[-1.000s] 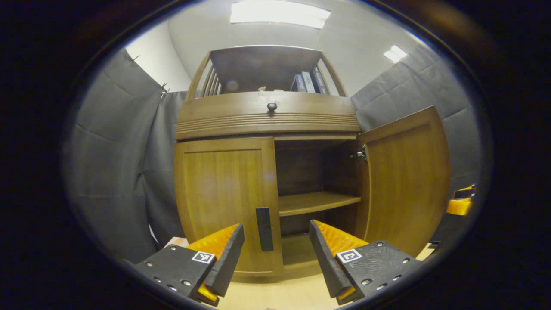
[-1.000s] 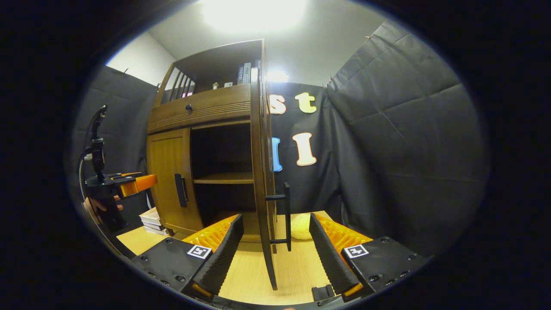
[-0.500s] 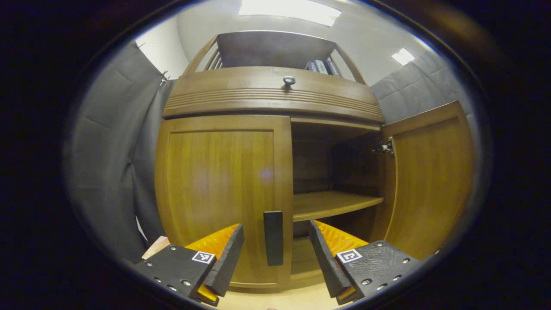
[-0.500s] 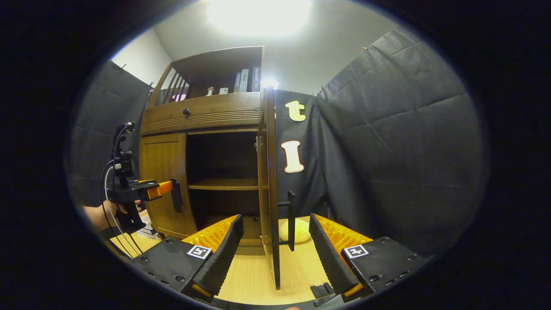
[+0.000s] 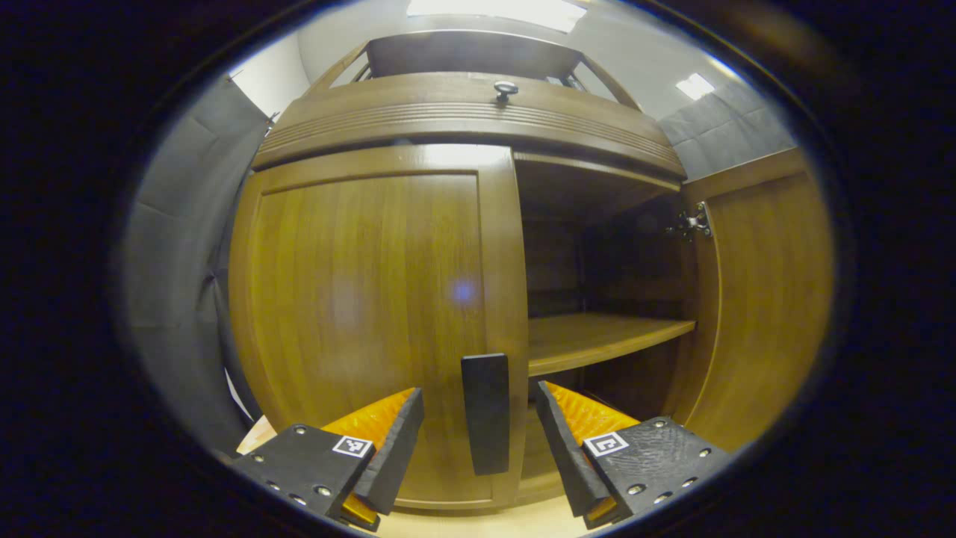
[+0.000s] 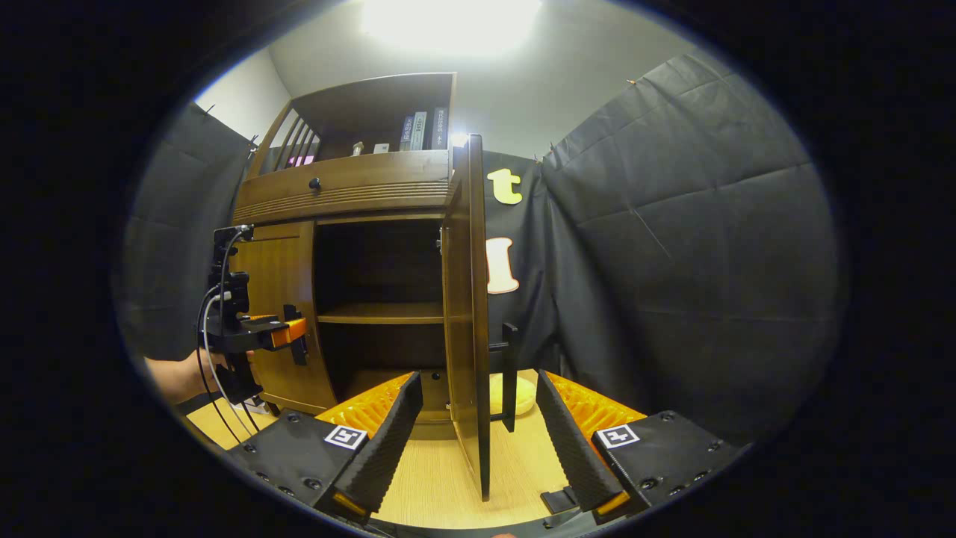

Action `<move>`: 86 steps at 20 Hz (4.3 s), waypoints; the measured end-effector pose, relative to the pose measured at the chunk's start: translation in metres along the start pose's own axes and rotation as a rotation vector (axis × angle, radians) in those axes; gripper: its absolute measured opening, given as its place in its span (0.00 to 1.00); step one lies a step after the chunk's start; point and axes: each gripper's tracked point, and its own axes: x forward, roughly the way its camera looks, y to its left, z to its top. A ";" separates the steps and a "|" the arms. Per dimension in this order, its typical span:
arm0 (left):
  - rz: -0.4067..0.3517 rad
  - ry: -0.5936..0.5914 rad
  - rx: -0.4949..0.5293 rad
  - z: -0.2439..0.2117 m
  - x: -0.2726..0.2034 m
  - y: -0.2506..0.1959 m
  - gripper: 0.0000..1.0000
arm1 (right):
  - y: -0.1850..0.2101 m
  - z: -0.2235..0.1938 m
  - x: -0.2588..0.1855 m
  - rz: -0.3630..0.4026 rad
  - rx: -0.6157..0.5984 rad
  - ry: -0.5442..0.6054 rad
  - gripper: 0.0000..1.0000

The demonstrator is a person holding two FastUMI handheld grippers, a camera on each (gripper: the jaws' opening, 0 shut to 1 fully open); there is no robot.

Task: Open the right door of the double-door shoe cabinet with the right hand, and open the left door with the left hand.

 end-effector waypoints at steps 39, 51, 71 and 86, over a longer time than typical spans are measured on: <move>0.290 0.136 -0.065 -0.013 -0.200 0.084 0.19 | 0.027 -0.001 -0.051 0.337 0.019 0.000 0.96; 0.280 0.106 0.000 -0.005 -0.216 0.086 0.19 | 0.110 0.007 -0.055 0.400 0.015 -0.021 0.92; 0.380 0.069 -0.002 0.002 -0.241 0.102 0.14 | 0.195 0.025 -0.040 0.357 -0.014 -0.055 0.96; 0.266 -0.001 -0.020 0.019 -0.255 0.056 0.14 | 0.112 0.029 -0.082 0.248 0.021 -0.079 0.96</move>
